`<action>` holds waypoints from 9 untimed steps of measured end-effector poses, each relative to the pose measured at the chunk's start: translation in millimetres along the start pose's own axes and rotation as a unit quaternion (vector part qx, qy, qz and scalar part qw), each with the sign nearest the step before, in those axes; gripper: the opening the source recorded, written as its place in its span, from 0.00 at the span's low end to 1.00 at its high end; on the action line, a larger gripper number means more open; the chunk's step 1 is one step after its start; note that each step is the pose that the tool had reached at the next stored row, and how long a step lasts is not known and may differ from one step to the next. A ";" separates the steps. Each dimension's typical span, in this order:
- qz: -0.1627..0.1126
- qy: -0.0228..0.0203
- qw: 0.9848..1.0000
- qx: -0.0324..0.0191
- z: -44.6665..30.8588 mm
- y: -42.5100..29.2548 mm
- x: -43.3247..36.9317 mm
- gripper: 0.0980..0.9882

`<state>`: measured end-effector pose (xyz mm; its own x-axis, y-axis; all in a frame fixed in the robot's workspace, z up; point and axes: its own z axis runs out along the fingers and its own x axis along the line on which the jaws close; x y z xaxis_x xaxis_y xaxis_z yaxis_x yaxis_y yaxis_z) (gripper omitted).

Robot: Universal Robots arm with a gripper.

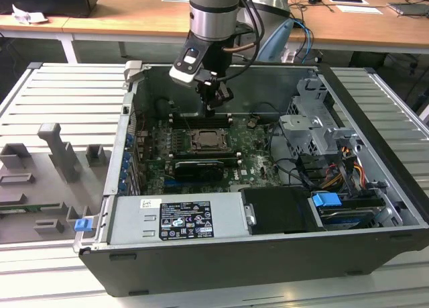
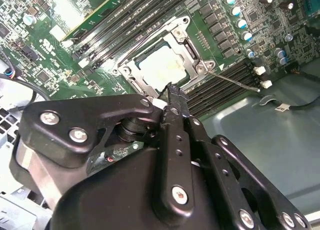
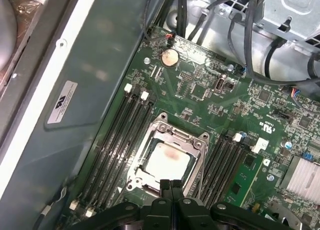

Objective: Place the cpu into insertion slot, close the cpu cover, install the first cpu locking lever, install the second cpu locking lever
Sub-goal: 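Install the first cpu locking lever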

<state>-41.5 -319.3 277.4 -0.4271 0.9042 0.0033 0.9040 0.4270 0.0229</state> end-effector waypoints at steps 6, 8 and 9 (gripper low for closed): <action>-0.014 0.000 1.000 0.000 0.0 -0.3 0.1 0.01; -0.019 0.000 1.000 0.000 0.0 -0.4 0.1 0.01; -0.021 0.000 1.000 0.000 0.0 -0.4 0.1 0.01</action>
<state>-42.0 -319.3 277.4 -0.4640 0.8858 0.0033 0.8856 0.4638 0.0229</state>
